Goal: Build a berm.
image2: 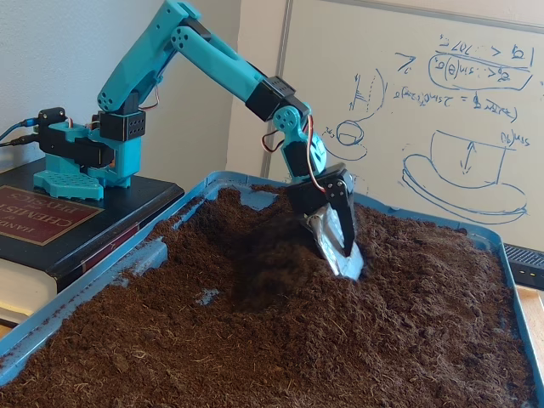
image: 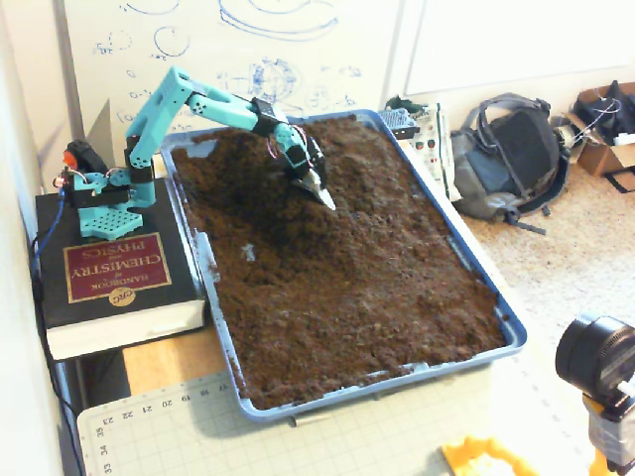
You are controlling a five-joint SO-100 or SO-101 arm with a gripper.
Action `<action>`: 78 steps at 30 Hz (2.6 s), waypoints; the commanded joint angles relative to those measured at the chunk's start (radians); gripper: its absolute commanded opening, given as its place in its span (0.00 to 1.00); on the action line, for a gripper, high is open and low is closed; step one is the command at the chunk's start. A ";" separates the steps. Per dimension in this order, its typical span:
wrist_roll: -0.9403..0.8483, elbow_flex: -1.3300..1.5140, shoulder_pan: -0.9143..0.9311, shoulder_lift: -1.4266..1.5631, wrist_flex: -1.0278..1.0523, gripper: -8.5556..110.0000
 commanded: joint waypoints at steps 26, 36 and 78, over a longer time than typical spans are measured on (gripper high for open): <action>0.098 -0.287 -0.071 -0.006 -0.129 0.07; 0.106 -0.328 -0.121 -0.176 -0.288 0.07; -0.170 -0.032 0.155 0.508 -0.017 0.07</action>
